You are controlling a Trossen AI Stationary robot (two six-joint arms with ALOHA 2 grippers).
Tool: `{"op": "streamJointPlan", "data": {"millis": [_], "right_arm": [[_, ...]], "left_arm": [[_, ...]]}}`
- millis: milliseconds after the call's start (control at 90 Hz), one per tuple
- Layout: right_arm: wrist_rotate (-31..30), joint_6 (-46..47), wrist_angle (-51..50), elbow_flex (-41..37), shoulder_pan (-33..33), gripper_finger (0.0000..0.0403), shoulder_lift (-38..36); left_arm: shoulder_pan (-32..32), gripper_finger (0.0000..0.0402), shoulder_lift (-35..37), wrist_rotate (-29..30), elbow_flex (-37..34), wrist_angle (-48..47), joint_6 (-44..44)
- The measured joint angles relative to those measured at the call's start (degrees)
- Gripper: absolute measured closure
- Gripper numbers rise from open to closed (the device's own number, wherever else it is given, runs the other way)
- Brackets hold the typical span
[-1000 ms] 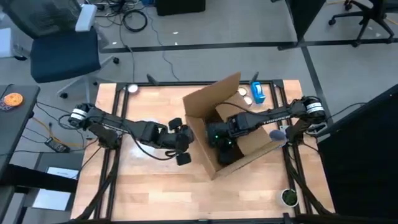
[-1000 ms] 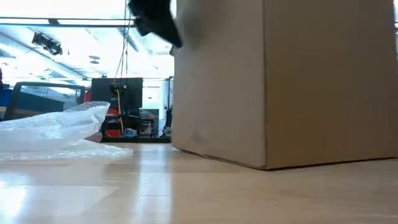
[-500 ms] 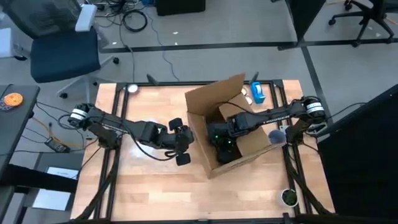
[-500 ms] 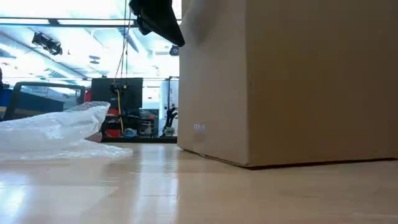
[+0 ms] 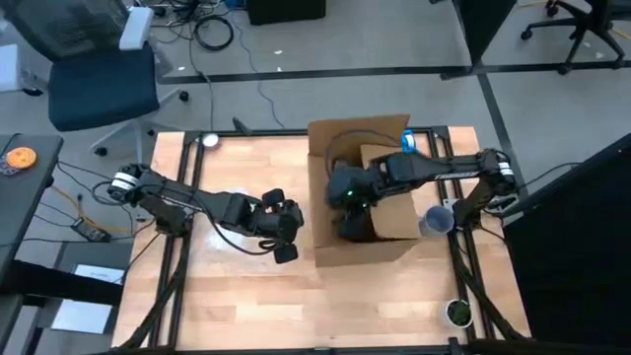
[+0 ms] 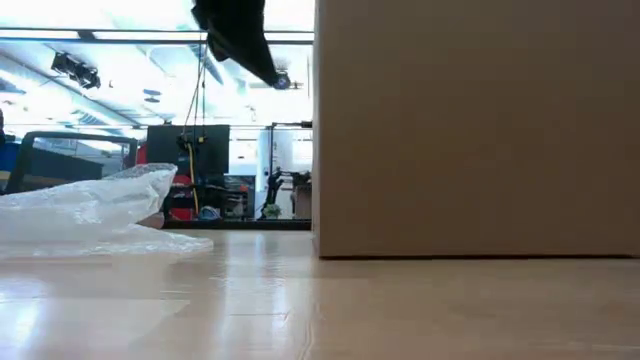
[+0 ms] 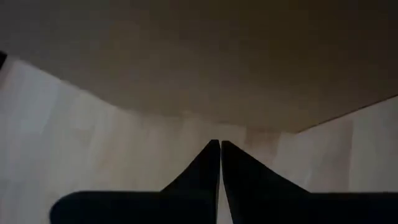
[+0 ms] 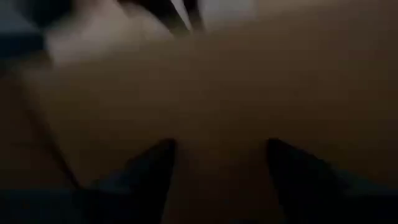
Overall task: Wrap mug
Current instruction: Adjust the box
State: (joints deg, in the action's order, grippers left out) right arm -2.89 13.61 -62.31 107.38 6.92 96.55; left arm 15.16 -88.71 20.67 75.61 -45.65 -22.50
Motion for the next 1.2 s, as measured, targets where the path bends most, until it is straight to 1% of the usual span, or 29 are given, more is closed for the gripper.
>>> {"op": "streamJointPlan", "data": {"millis": [267,467,578,756,822,944,1011,1056,1133,1200], "right_arm": [[-0.81,-3.59,-0.78,13.74,2.11,0.0163,-0.06],[-0.81,-6.21,-0.8,20.27,6.07,0.0165,-0.06],[-0.81,-7.7,-0.48,22.76,10.47,0.0172,-0.04],[-0.93,-9.77,4.19,23.84,20.99,0.0181,-0.34],[-5.15,-8.58,2.36,23.77,24.31,0.0185,0.02],[-18.8,-3.52,-5.5,23.18,28.16,0.0188,1.0],[-24.91,0.28,-7.84,21.97,29.01,0.0188,1.12],[-26.93,2.03,-8.76,20.96,29.11,0.0188,1.03],[-27.4,4.46,-9.56,19.25,28.8,0.019,1.02],[-27.39,5.92,-9.6,16.82,27.88,0.0194,1.03]], "left_arm": [[1.97,0.0402,0.0,0.02,0.0,-3.31,-1.98],[6.53,0.0402,0.0,0.04,0.0,-4.35,-4.48],[10.02,0.0402,0.0,0.04,0.0,-4.48,-5.61],[16.12,0.0402,0.02,0.2,0.0,-4.21,-7.42],[17.86,0.0402,0.02,1.25,0.0,-3.27,-9.16],[20.54,0.0402,0.02,5.54,0.0,-1.49,-11.67],[21.82,0.0402,0.02,8.62,0.0,-0.09,-12.71],[22.56,0.0402,0.02,10.24,0.0,0.7,-12.9],[23.54,0.0402,0.02,12.37,0.0,2.36,-12.77],[24.08,0.0402,0.02,12.89,0.0,3.1,-12.63]]}}
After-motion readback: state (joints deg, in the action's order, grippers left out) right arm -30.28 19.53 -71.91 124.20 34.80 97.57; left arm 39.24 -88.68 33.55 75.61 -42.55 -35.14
